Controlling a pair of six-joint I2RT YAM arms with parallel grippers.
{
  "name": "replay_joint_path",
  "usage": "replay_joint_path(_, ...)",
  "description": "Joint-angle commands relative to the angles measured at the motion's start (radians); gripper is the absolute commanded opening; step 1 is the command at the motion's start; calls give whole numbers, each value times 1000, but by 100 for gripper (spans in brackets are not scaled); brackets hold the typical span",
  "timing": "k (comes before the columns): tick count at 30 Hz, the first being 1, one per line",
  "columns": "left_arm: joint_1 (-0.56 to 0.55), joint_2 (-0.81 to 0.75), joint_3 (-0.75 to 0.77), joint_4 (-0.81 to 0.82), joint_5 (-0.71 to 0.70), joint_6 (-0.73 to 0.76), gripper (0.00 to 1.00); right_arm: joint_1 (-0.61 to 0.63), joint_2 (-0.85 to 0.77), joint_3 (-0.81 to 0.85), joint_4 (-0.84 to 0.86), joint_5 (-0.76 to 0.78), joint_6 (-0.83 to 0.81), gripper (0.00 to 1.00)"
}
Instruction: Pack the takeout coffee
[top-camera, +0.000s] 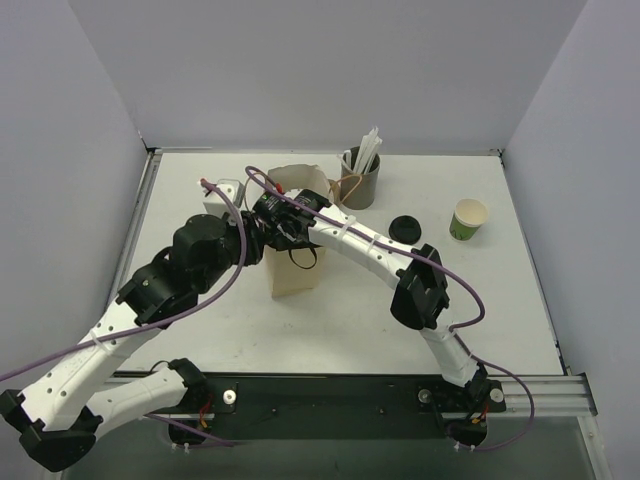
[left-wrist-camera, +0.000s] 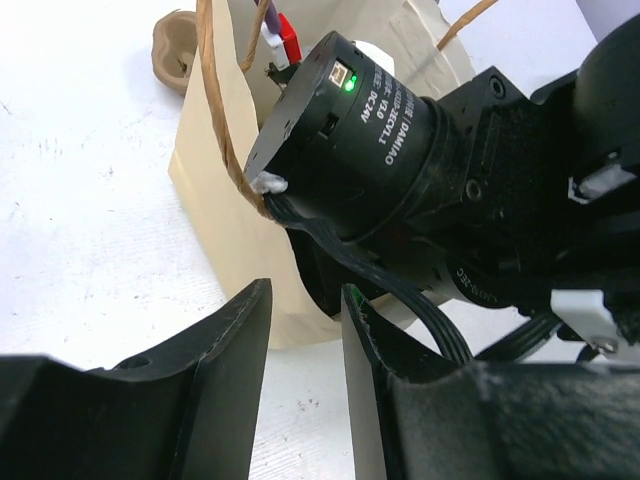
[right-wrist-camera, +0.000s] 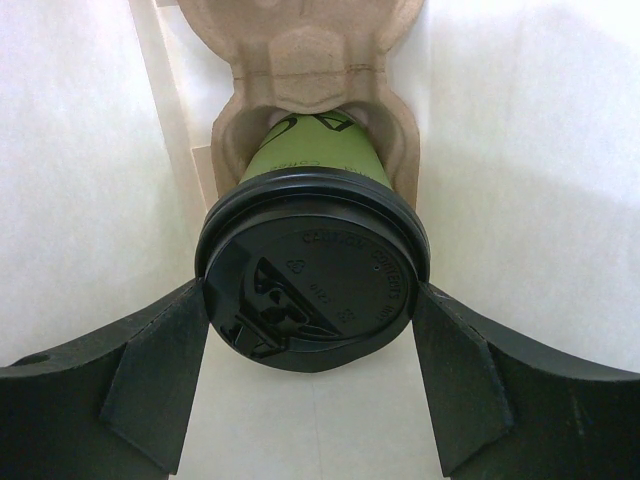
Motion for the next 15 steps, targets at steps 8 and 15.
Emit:
replay_joint_path(8,-3,91,88,4,-60,25,43,27,88,-44,-144,-35,10,42)
replay_joint_path(15,-4,141,112,-29,-97,44,36,27,83,-48,-143,-31,11,43)
